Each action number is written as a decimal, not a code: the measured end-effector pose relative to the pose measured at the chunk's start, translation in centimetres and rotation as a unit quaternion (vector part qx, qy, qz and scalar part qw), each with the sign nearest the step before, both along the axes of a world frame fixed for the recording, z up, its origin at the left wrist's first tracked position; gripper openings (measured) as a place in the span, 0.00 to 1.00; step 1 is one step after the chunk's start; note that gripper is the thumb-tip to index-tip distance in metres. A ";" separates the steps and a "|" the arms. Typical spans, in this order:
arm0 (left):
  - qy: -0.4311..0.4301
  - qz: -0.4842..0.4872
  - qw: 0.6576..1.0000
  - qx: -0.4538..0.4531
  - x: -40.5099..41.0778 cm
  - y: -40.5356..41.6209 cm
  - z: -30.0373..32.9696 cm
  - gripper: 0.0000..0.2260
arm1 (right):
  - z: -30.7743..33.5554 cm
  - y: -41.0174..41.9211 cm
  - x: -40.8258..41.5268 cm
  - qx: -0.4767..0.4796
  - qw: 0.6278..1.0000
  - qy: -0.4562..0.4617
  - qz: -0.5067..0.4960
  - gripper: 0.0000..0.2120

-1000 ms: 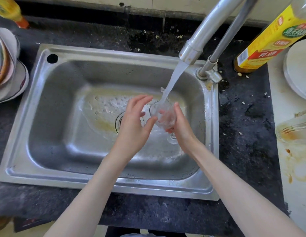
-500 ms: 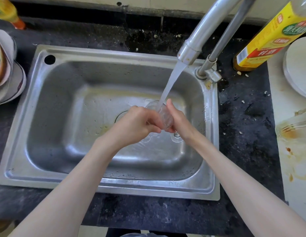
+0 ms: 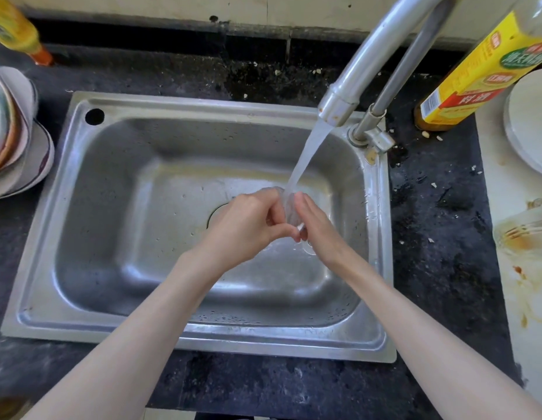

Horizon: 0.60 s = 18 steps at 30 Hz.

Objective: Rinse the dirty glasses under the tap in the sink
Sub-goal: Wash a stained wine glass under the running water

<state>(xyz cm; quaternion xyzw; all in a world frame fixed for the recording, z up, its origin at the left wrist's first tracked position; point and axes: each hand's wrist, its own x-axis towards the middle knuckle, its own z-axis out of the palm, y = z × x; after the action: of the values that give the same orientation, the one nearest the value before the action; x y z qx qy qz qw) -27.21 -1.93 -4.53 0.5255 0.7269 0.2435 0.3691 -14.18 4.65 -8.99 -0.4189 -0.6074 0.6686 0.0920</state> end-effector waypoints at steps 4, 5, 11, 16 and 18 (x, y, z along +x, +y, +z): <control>0.002 -0.166 0.986 0.011 -0.4 -0.5 -0.5 0.03 | 0.3 0.9 -0.5 -0.066 0.997 -0.023 -0.021 0.24; 0.023 -0.210 0.977 0.004 -0.9 -0.7 -0.7 0.07 | 0.6 1.4 -0.6 -0.098 0.994 -0.038 0.011 0.28; 0.060 -0.065 0.996 0.022 -0.4 -0.3 -0.2 0.07 | -0.2 0.9 -0.3 -0.087 0.995 0.035 0.036 0.26; 0.019 -0.126 0.991 0.032 -0.3 -0.3 -0.2 0.07 | 0.1 1.1 -1.0 -0.042 0.999 0.003 -0.023 0.23; 0.053 -0.212 0.976 -0.019 -0.4 -0.4 -0.4 0.11 | 0.1 1.7 -1.1 -0.116 0.993 -0.015 -0.005 0.33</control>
<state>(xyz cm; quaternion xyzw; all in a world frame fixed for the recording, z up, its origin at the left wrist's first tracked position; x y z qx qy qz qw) -27.62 -2.29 -4.96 0.6728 0.6220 0.1176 0.3829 -15.27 6.38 -8.93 -0.4397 -0.5253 0.7275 0.0369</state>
